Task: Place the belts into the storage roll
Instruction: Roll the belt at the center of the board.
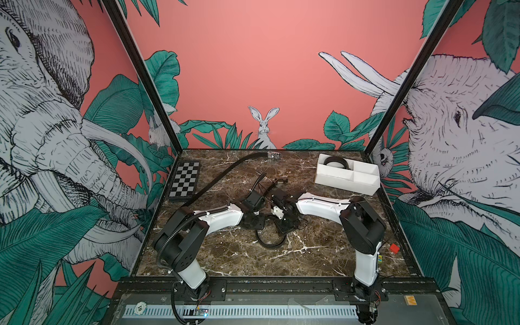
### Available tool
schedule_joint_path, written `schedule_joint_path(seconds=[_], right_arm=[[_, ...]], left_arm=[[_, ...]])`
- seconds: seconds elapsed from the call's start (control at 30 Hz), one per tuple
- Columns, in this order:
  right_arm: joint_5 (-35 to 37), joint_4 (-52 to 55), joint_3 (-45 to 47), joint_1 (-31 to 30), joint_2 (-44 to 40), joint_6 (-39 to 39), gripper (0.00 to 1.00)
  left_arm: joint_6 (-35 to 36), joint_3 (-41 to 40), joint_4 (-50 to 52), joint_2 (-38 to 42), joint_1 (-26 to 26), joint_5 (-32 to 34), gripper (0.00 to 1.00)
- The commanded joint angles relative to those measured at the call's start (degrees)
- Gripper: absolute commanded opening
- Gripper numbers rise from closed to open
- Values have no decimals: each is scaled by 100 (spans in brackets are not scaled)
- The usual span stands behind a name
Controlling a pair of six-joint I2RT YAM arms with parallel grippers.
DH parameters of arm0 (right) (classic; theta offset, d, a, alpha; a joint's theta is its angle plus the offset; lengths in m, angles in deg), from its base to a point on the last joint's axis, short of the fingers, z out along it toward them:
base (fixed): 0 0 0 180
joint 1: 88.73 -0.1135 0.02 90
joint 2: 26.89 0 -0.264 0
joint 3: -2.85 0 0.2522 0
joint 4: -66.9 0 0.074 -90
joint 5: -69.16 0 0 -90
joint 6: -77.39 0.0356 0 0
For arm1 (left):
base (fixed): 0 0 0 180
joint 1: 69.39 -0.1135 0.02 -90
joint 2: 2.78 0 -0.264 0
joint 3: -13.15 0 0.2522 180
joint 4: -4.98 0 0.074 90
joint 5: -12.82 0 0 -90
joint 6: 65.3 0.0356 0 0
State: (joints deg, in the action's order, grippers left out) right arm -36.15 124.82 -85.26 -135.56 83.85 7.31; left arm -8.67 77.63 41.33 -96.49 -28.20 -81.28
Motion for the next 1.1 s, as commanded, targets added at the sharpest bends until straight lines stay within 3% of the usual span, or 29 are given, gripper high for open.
schedule_joint_path(seconds=[0.0,0.23,0.43,0.77,1.07], right_arm=[[-113,52,78,227,-66,-41,51],[-444,502,-427,1097,-593,-220,68],[-208,160,-1181,1503,-264,216,75],[264,-284,-3461,1244,1675,1268,77],[681,174,-4663,889,2784,1273,77]], left_arm=[[173,92,751,-90,35,475,27],[356,57,773,-99,37,671,16],[400,-36,637,-68,36,702,13],[436,-118,483,-115,38,683,12],[441,-140,424,-181,38,708,12]])
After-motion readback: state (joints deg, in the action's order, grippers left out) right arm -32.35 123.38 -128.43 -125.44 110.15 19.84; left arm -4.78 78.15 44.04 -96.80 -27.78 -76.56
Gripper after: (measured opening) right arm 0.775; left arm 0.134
